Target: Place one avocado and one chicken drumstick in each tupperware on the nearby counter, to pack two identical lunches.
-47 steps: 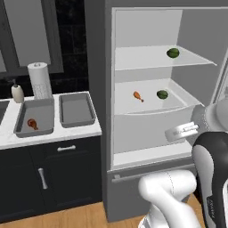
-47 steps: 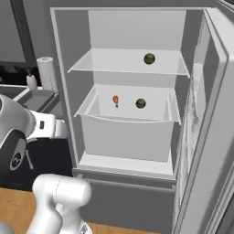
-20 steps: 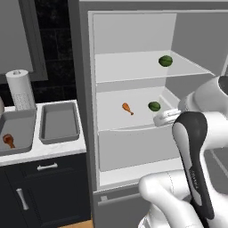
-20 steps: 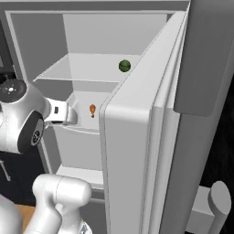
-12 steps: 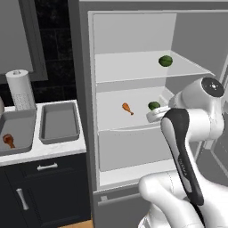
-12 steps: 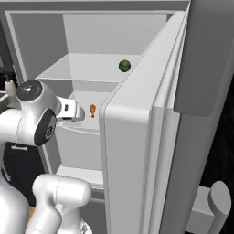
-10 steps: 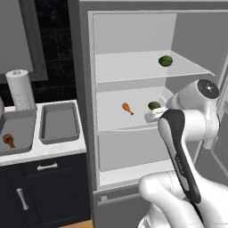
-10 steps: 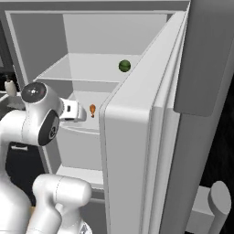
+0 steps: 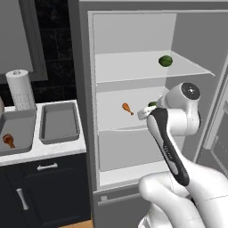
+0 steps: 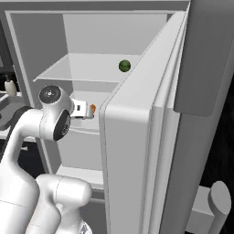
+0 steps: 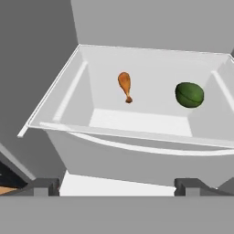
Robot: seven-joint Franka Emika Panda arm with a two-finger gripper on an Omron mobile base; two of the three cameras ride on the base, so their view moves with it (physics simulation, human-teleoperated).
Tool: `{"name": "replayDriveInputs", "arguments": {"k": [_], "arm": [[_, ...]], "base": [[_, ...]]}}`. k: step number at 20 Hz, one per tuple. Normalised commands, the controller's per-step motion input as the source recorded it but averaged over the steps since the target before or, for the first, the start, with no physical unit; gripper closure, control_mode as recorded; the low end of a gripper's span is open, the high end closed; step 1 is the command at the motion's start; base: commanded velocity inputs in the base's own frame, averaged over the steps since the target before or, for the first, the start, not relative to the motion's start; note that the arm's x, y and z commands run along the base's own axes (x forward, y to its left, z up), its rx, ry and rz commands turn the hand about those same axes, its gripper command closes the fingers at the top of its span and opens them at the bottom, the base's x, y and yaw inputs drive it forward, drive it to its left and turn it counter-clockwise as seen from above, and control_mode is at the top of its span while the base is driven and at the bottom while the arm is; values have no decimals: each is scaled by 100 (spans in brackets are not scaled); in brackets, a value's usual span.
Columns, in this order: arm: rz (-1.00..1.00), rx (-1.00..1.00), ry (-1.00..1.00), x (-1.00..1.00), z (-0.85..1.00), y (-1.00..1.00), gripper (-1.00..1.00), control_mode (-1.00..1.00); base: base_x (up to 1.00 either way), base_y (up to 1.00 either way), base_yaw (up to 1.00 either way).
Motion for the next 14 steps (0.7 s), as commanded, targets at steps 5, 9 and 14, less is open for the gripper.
{"name": "replayDriveInputs", "arguments": {"k": [5, 9, 14], "arm": [[0, 0, 0, 56, -14, 0, -100, -100], [0, 0, 2, 52, -20, 0, -100, -100], [0, 0, 0, 37, -27, 0, -100, -100]], "base": [[0, 0, 0], [0, 0, 0], [0, 0, 0]]}}
